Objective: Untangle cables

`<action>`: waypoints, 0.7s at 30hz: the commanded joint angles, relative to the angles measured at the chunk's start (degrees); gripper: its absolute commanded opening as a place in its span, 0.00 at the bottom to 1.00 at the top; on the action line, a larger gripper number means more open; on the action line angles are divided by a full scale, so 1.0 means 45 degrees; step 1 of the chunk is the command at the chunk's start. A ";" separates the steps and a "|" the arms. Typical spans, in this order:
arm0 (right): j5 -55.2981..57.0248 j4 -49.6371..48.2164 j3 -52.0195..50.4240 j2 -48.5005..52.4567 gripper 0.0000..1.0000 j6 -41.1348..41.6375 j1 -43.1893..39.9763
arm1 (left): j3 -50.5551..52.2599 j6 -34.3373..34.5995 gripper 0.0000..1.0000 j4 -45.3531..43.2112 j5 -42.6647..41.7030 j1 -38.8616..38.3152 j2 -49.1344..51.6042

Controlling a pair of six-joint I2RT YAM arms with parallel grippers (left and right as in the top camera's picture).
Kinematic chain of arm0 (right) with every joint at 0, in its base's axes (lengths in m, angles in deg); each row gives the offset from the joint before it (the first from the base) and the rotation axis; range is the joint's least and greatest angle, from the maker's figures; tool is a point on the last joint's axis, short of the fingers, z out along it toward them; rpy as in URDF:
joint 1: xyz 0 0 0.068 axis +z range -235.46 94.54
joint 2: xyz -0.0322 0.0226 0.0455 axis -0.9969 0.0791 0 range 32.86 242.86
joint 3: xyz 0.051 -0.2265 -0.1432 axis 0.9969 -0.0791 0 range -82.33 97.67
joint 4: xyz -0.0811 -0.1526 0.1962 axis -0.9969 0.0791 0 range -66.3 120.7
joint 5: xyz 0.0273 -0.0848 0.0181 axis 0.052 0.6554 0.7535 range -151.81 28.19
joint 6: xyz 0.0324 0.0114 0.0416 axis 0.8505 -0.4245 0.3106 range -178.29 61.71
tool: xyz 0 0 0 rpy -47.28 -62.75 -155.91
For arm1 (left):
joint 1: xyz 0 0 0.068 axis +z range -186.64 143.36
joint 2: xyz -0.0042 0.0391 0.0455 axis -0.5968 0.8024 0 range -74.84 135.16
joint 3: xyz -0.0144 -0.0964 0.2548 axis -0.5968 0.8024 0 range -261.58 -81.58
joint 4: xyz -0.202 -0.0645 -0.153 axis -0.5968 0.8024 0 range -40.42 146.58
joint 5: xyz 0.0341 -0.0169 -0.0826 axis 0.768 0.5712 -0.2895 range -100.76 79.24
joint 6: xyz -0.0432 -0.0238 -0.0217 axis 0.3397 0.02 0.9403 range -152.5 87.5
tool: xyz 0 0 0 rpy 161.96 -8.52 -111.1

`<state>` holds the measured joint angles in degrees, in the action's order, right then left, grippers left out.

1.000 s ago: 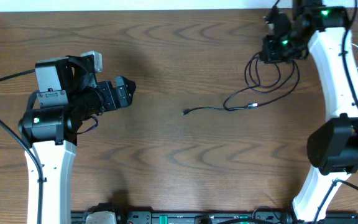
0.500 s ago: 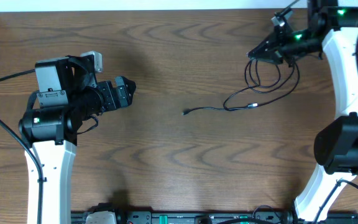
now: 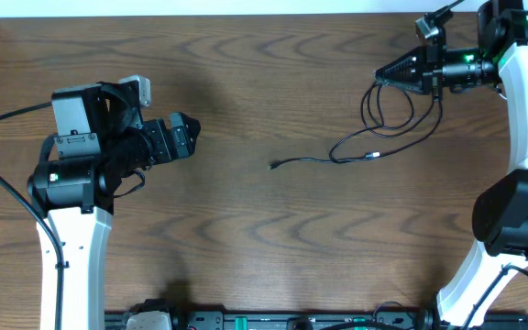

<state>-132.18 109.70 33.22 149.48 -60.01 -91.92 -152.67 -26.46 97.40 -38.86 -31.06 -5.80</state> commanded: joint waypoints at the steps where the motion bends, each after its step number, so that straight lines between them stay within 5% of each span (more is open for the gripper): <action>1: -0.0389 -0.0010 0.0131 -0.0141 0.01 -0.1151 -0.0092 | -0.0277 0.0058 0.98 0.0034 0.0073 0.0044 0.0044; 4: 0.1452 -0.0432 0.0131 -0.0141 0.02 -0.1209 0.0029 | -0.0277 0.0063 0.98 0.0034 0.0073 0.0044 0.0044; 9: 0.8403 -0.2045 0.0102 -0.0029 0.41 0.0597 0.0986 | -0.0277 0.0058 0.98 0.0034 0.0073 0.0044 0.0044; 12: 1.1132 -0.2837 -0.0024 0.0175 0.55 0.1331 0.1753 | -0.0277 0.0063 0.98 0.0034 0.0073 0.0044 0.0044; 21: 1.3809 -0.3929 -0.0107 0.2171 0.67 0.2676 0.3026 | -0.0277 0.0058 0.98 0.0034 0.0073 0.0044 0.0044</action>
<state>-77.71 92.67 33.22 155.64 -51.22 -78.85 -152.67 -26.46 97.40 -38.86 -31.06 -5.80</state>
